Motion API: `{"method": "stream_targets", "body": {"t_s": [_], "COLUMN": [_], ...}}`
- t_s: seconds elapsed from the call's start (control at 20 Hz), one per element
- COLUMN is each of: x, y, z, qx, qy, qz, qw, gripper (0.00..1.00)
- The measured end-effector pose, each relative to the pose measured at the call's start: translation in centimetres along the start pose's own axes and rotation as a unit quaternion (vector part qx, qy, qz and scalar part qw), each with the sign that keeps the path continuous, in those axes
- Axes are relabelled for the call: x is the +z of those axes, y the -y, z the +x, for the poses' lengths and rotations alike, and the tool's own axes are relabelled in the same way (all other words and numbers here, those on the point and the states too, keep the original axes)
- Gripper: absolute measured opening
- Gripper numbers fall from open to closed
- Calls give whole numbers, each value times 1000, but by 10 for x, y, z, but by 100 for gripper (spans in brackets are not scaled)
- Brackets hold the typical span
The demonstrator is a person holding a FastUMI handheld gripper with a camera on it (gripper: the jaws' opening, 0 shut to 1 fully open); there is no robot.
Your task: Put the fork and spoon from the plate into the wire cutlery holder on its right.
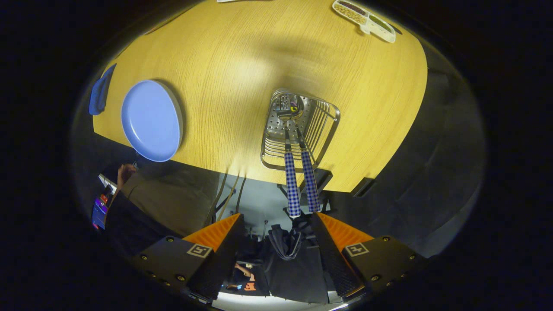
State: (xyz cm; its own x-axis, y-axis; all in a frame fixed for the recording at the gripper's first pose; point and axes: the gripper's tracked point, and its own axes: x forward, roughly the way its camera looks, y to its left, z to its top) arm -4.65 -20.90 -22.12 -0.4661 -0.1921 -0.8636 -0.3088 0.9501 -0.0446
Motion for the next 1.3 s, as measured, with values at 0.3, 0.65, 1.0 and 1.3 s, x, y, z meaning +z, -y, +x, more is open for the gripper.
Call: {"method": "stream_targets", "body": {"t_s": [0.3,0.65,1.0,1.3], "x": [15,47,33,22], "y": [-14,-93,-144,-166], "z": [-30,-143,-228,-255], "qx": [-44,-50,-75,-78], "qy": [206,584,766,813], "qz": [23,102,115,112], "qw": [977,804,628,566], "gripper": [95,95,95,95]}}
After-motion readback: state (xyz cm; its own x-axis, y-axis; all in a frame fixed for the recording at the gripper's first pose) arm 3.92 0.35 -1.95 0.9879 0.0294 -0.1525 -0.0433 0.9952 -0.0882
